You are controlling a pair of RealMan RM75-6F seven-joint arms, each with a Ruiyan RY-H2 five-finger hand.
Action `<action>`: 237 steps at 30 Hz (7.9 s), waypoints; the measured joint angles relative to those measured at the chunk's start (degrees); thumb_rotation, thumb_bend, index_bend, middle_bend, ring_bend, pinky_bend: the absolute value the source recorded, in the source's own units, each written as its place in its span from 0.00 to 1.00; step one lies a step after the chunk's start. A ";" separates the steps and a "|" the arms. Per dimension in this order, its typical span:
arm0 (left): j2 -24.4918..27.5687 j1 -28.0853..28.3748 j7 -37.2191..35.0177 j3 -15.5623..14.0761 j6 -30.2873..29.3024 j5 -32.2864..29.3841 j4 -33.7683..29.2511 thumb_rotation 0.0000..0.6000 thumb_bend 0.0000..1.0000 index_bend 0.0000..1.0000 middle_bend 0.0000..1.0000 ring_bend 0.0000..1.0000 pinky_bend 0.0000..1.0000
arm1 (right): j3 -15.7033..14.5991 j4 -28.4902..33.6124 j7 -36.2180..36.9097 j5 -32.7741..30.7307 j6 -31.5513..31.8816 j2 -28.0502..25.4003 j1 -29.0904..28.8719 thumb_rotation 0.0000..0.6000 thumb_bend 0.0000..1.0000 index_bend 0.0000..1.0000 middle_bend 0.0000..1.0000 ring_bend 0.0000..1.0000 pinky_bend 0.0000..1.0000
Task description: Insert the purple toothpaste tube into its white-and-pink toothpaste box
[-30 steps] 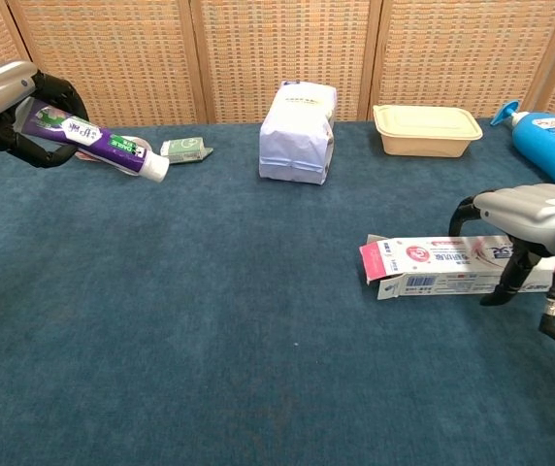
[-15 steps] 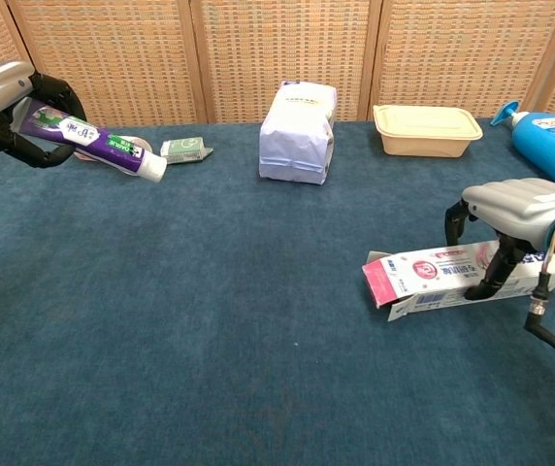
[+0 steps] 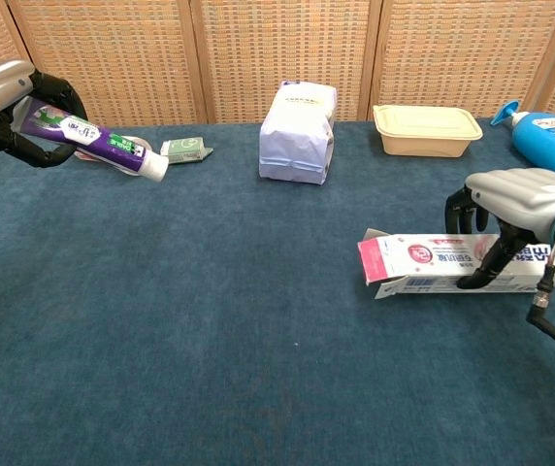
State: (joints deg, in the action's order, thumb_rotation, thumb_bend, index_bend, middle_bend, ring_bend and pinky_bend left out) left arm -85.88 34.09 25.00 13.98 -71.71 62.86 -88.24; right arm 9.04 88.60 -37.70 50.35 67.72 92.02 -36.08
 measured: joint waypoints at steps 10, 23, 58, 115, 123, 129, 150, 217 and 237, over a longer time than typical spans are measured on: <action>0.28 -0.05 -0.92 -0.08 -0.31 1.51 -1.16 1.00 0.55 0.83 0.41 0.26 0.25 | 1.55 5.99 2.05 -0.76 0.01 -2.63 0.69 1.00 0.12 0.58 0.47 0.39 0.45; -0.92 -0.03 -2.71 -0.79 -1.29 4.85 -4.14 1.00 0.55 0.83 0.41 0.26 0.25 | 2.22 10.80 1.81 -1.43 0.64 -4.31 0.61 1.00 0.13 0.58 0.47 0.40 0.45; -7.48 0.48 -5.69 -1.39 -2.56 9.78 -6.99 1.00 0.55 0.83 0.41 0.26 0.25 | 5.00 21.10 -4.97 -2.67 7.34 -3.53 -2.79 1.00 0.14 0.61 0.49 0.41 0.47; -3.53 0.56 -2.50 -1.56 0.08 6.63 -15.32 1.00 0.55 0.83 0.41 0.26 0.25 | 5.94 23.56 -4.25 -6.52 9.29 -3.05 -5.55 1.00 0.14 0.61 0.49 0.42 0.47; -3.66 0.70 -3.70 -1.01 0.28 6.05 -17.58 1.00 0.55 0.83 0.41 0.26 0.25 | 5.89 23.31 -3.32 -6.55 9.23 -3.10 -5.50 1.00 0.14 0.61 0.49 0.42 0.47; -3.66 0.73 -5.58 -0.79 0.76 5.78 -18.63 1.00 0.55 0.83 0.41 0.26 0.25 | 5.75 23.49 -3.18 -6.59 9.28 -2.94 -5.61 1.00 0.14 0.61 0.49 0.42 0.47; -2.83 1.23 -2.09 -1.30 0.89 3.95 -19.15 1.00 0.55 0.84 0.41 0.26 0.25 | 5.96 24.06 -2.40 -7.35 9.42 -3.53 -5.70 1.00 0.14 0.61 0.49 0.42 0.48; -10.11 4.82 3.54 -2.70 1.04 7.21 -15.60 1.00 0.25 0.43 0.07 0.00 0.00 | 6.02 26.82 -0.55 -7.65 9.35 -3.29 -6.40 1.00 0.14 0.61 0.49 0.42 0.48; -5.63 4.34 0.44 -1.53 1.82 7.04 -18.61 1.00 0.24 0.42 0.06 0.00 0.00 | 7.74 27.96 1.88 -10.64 8.10 -4.66 -6.47 1.00 0.15 0.61 0.49 0.42 0.48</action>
State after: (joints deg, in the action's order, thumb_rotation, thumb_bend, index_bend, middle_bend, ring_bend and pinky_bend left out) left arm -91.51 38.43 25.44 12.45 -69.88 69.90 -106.85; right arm 16.78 116.56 -35.82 39.72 75.82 87.36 -42.55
